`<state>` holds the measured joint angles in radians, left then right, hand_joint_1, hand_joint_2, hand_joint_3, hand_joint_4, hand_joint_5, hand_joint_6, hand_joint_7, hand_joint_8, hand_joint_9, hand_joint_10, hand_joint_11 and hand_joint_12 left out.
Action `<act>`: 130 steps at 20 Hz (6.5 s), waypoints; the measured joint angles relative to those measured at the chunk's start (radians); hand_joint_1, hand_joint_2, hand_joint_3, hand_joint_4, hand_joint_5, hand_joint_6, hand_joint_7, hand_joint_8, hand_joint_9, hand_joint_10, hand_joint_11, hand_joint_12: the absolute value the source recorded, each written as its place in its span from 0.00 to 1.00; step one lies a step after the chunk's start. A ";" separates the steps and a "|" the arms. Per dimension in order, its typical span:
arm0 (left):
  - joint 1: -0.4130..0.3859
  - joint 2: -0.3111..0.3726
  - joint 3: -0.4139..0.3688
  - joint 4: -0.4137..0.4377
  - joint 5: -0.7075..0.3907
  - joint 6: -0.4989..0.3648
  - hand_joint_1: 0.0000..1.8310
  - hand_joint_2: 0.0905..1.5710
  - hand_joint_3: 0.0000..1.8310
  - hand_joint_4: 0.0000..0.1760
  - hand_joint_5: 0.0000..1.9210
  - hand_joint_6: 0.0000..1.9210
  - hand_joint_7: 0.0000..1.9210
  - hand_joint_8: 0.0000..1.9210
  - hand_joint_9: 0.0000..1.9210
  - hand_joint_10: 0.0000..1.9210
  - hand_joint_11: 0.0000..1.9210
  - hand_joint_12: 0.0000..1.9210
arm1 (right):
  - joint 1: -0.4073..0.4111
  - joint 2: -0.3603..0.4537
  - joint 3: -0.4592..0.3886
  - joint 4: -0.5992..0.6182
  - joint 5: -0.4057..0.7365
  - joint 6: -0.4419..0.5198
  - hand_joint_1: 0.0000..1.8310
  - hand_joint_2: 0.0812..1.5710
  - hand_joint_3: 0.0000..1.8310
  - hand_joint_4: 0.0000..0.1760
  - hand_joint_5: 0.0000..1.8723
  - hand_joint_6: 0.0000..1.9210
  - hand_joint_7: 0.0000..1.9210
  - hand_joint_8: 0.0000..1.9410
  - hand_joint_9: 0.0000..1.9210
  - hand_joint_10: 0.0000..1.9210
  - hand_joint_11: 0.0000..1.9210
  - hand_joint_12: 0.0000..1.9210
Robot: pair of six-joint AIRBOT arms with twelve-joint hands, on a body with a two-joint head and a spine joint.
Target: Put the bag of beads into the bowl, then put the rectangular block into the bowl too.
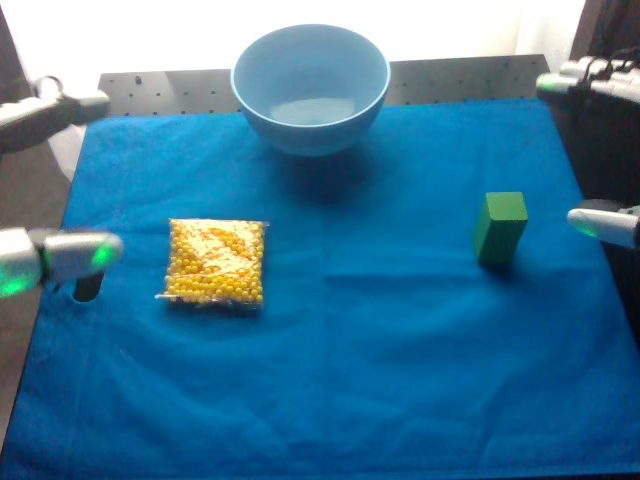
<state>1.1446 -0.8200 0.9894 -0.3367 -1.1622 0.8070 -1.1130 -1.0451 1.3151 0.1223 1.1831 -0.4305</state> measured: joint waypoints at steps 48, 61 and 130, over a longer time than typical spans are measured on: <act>-0.462 -0.077 0.080 0.542 0.719 0.068 0.54 0.55 0.00 0.00 0.39 0.00 0.42 0.02 0.32 0.24 0.08 0.72 | 0.000 -0.011 0.006 -0.007 -0.007 0.000 0.39 0.77 0.00 0.23 0.21 0.00 0.16 0.00 0.11 0.00 0.04 0.09; -0.376 -0.083 0.059 0.544 0.763 0.068 0.45 0.57 0.00 0.00 0.37 0.00 0.43 0.00 0.25 0.39 0.03 0.84 | 0.000 -0.017 0.007 -0.003 -0.008 0.000 0.46 0.77 0.00 0.17 0.21 0.00 0.15 0.00 0.10 0.00 0.04 0.09; -0.831 -0.344 0.406 0.257 0.834 0.416 0.36 0.58 0.00 1.00 0.05 0.00 0.14 0.00 0.13 0.00 0.00 0.34 | 0.016 -0.104 0.094 -0.028 -0.007 0.000 0.40 0.76 0.00 0.12 0.16 0.00 0.13 0.00 0.09 0.00 0.07 0.04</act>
<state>0.3138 -1.1637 1.3956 -0.0792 -0.3279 1.2232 -1.0973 -1.1492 1.4090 0.0940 1.1759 -0.4305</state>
